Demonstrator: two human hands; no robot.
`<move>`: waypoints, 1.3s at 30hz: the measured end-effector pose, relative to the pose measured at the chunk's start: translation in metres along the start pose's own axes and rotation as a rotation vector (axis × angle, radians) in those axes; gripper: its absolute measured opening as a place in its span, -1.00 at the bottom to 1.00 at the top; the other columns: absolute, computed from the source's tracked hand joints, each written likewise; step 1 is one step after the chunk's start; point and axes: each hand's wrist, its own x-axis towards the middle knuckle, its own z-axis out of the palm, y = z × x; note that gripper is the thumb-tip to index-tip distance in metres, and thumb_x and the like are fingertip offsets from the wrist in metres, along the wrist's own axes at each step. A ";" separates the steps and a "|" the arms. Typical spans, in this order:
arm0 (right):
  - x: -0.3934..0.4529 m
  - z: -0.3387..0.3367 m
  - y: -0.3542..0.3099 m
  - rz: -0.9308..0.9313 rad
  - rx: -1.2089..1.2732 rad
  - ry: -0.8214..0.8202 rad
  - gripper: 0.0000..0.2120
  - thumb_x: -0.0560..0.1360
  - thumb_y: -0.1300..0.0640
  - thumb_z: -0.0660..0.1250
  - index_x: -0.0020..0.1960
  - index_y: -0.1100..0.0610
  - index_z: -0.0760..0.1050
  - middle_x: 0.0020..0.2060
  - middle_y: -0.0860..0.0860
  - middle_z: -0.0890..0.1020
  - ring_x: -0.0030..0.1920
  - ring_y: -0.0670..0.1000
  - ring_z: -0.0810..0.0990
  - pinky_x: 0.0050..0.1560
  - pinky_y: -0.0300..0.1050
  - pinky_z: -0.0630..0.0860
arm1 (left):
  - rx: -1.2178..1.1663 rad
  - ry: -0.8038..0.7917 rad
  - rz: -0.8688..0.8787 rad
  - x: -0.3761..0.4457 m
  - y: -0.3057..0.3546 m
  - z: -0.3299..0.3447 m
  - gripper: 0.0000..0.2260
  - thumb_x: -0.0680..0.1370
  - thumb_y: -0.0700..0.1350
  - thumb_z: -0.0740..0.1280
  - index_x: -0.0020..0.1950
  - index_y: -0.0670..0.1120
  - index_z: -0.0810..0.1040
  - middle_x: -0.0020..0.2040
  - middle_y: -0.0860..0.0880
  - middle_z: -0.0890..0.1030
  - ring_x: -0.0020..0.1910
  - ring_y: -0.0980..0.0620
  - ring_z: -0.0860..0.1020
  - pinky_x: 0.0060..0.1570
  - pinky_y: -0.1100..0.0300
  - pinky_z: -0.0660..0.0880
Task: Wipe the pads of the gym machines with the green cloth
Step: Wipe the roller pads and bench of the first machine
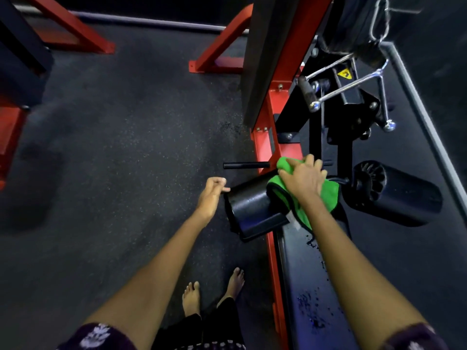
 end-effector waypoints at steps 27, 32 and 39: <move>-0.073 0.027 -0.016 -0.609 0.072 -0.082 -0.50 0.40 -0.10 0.41 0.33 -0.17 0.44 0.16 0.07 0.44 0.13 0.15 0.41 -0.02 0.00 0.27 | 1.155 -0.137 0.194 -0.031 -0.003 0.016 0.00 0.28 0.23 0.49 0.49 -0.17 0.03 0.55 -0.06 -0.01 0.53 -0.03 -0.17 0.44 -0.17 -0.21; -0.058 0.034 0.031 -0.511 0.216 0.076 -0.56 0.34 -0.03 0.45 0.21 -0.02 0.58 -0.03 0.15 0.51 -0.08 0.24 0.50 -0.13 0.07 0.42 | 1.260 -0.034 0.264 -0.057 -0.018 0.036 0.04 0.30 0.29 0.44 0.51 -0.25 0.02 0.55 -0.15 -0.02 0.53 -0.10 -0.16 0.39 -0.11 -0.38; -0.063 0.026 -0.028 -0.269 0.025 0.079 -0.57 0.47 -0.11 0.31 0.33 -0.12 0.44 0.24 0.05 0.45 0.22 0.15 0.35 0.15 0.08 0.26 | 1.331 0.003 0.197 -0.064 -0.033 0.047 0.06 -0.07 0.33 0.56 0.26 -0.27 0.47 0.30 -0.20 0.48 0.36 -0.15 0.40 0.30 -0.31 0.02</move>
